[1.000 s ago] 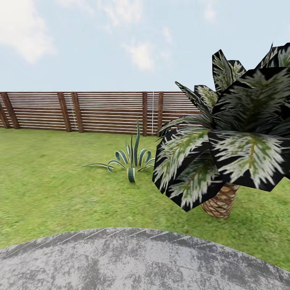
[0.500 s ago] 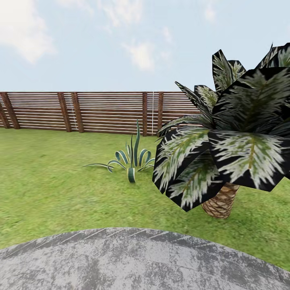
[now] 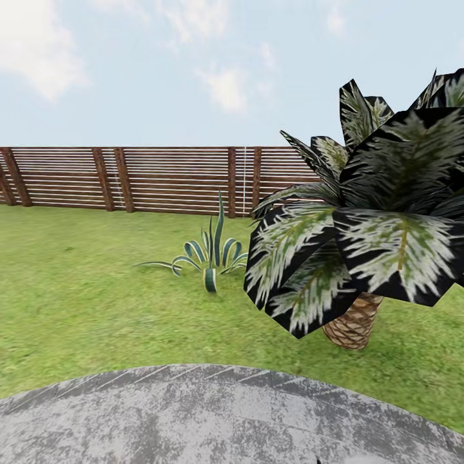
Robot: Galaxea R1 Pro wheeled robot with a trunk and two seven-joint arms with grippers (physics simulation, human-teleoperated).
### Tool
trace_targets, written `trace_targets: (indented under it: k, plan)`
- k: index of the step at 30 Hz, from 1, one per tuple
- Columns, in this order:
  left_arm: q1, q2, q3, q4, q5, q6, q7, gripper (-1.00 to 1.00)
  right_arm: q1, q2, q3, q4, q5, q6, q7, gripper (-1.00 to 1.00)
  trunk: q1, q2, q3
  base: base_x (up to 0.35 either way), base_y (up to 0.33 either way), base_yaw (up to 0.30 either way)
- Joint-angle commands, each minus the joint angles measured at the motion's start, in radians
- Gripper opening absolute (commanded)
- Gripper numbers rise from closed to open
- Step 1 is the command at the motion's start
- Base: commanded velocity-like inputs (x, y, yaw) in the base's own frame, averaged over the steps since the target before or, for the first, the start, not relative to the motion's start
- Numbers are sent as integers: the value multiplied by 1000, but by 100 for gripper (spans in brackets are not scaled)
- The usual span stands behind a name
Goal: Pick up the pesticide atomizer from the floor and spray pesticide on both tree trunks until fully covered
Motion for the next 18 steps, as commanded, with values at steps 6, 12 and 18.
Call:
trace_targets:
  k: [6,12,18]
  plan:
    - [6,10,-2,-1,-11,-4,-11,100,-3,-2,6,35,12,-4,3,100,0,-1,-1,0,0,0]
    - [5,24,-4,1,-8,-5,-12,100,-3,-2,8,37,14,-4,6,100,0,-1,-1,0,0,0]
    - [5,29,5,6,1,-3,-11,100,-3,0,7,36,14,-4,2,100,0,-1,-1,0,0,126]
